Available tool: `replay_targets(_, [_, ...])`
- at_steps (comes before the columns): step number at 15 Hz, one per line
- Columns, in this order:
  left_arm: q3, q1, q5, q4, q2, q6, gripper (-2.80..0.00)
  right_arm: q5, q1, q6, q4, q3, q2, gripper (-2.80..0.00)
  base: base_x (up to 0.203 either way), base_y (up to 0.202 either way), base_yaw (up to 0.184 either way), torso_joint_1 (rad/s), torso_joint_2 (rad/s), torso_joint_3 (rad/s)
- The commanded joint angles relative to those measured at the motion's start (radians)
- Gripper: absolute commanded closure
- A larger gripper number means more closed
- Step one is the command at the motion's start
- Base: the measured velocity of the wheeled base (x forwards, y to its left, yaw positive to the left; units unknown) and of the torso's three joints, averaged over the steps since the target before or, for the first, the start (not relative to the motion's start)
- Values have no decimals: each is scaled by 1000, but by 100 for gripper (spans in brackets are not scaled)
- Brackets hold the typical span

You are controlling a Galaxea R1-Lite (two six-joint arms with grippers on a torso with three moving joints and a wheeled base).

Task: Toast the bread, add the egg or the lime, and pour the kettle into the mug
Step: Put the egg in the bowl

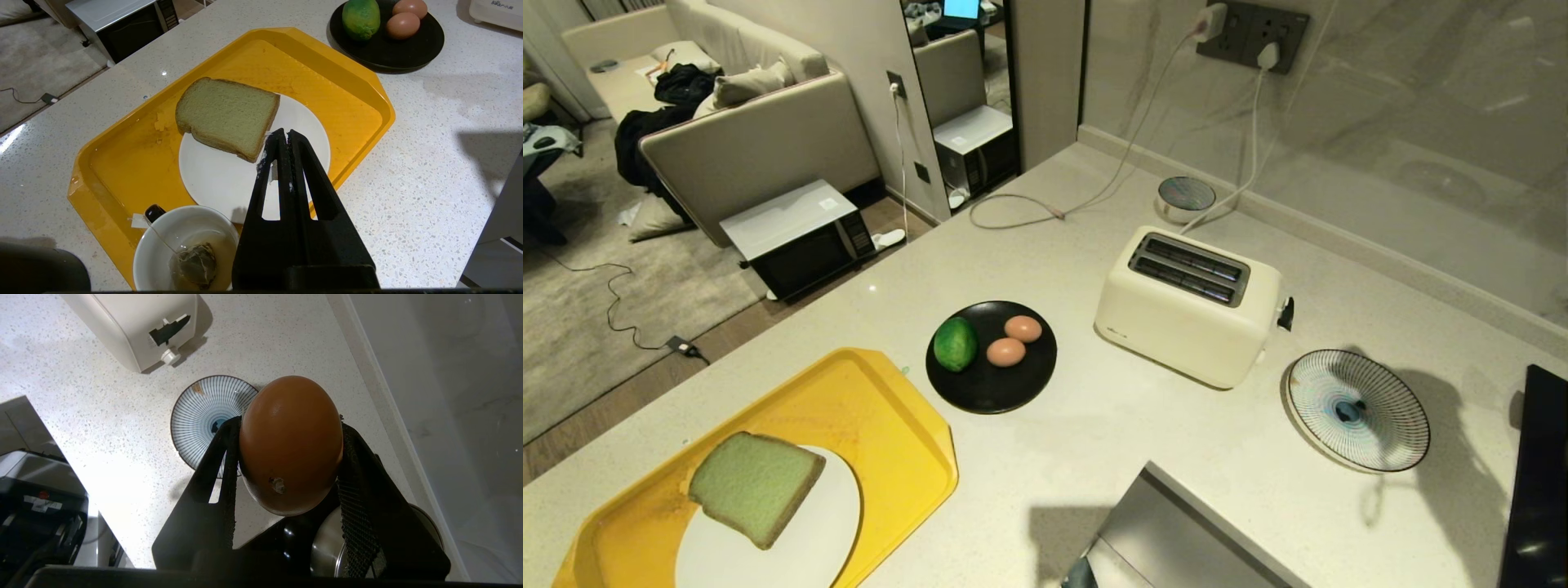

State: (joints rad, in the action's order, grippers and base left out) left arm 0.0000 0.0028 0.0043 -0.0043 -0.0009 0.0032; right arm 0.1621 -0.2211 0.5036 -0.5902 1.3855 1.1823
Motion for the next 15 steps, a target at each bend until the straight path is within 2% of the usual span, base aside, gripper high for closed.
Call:
replay_targets(1, [0,0,0,0,-1,0,0,0,0,4,-3,0,3,0,0,0,0,0,0,0])
replay_targets(7, [0,0,0,0,-1,0,0,-9,-1,6,6,13,10,0,0,0,0,0,0,0])
replay_targets(10, [0,0,0,0,-1,0,0,-58,0,6,4,6,10,0,0,0,0,0,0,0])
replay_targets(15, [0,0,0,0,-1,0,0,-58,0,6,4,24,10,0,0,0,0,0,0,0])
